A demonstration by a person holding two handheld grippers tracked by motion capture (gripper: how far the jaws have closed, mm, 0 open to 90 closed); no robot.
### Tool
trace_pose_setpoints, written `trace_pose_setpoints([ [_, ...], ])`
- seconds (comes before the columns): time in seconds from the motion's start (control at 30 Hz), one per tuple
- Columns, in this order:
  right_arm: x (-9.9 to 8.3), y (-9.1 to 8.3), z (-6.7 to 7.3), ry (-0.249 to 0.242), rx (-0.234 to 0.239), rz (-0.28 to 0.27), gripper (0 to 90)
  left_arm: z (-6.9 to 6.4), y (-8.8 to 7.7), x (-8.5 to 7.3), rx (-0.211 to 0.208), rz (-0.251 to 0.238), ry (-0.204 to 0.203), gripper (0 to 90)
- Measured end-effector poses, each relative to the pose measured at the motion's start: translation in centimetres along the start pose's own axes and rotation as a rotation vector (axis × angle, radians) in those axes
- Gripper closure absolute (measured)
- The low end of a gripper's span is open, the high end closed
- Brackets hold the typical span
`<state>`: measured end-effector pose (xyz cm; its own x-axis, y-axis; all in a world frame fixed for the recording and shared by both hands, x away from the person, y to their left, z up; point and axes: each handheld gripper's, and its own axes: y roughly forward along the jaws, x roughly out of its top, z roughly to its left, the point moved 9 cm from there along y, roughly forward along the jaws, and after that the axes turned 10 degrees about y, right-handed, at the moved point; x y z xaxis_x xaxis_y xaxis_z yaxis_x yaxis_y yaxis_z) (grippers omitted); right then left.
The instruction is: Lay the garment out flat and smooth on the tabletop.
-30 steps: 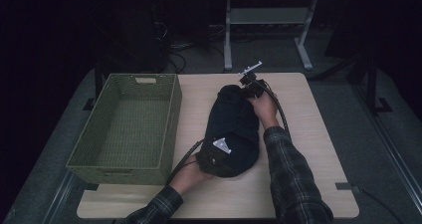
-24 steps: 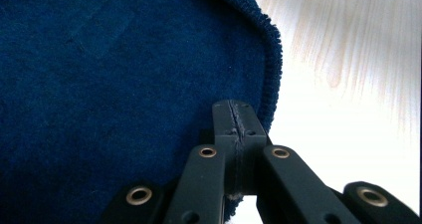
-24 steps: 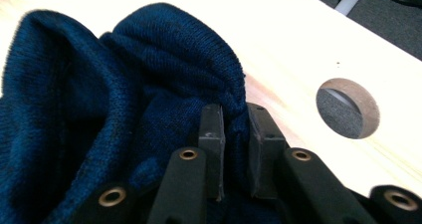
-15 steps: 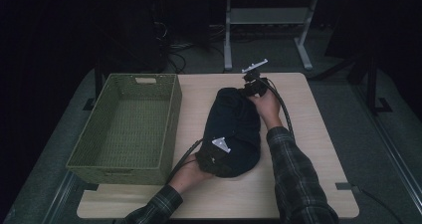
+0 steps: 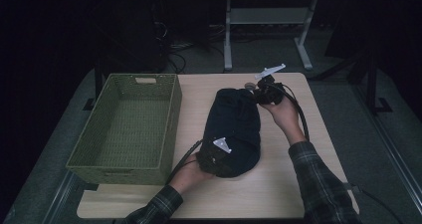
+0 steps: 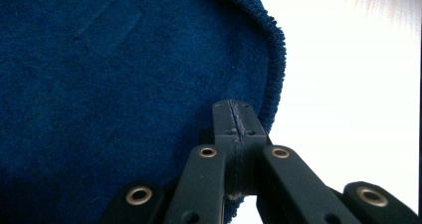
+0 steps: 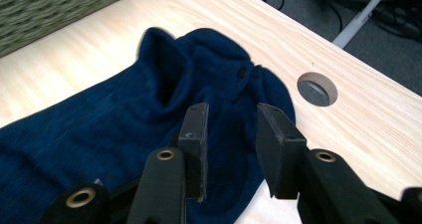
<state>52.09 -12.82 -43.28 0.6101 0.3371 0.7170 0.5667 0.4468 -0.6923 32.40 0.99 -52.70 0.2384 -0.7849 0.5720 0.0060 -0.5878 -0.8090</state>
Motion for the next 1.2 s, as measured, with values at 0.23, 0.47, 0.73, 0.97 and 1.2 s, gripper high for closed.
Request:
trace_pose_setpoints([
  [0.23,-3.3,-2.0,1.5,-0.001,0.051,0.004,74.9,0.0,0.0,0.0,0.009,0.002,0.011,90.0],
  [0.47,-7.3,-2.5,2.5,0.014,0.095,0.013,75.2,0.0,0.0,0.1,0.015,0.012,0.023,89.9],
  [0.73,-10.4,-1.8,3.3,0.037,0.13,0.036,78.9,0.3,-1.5,1.0,0.036,-0.007,0.008,84.8],
  [0.97,-11.8,-1.2,3.7,0.027,0.146,0.046,83.6,3.2,-4.0,2.3,0.162,-0.05,-0.046,89.9],
  [1.2,-12.7,-0.1,3.8,0.016,0.143,0.083,89.7,8.1,-5.7,3.4,0.346,-0.067,-0.144,90.0],
])
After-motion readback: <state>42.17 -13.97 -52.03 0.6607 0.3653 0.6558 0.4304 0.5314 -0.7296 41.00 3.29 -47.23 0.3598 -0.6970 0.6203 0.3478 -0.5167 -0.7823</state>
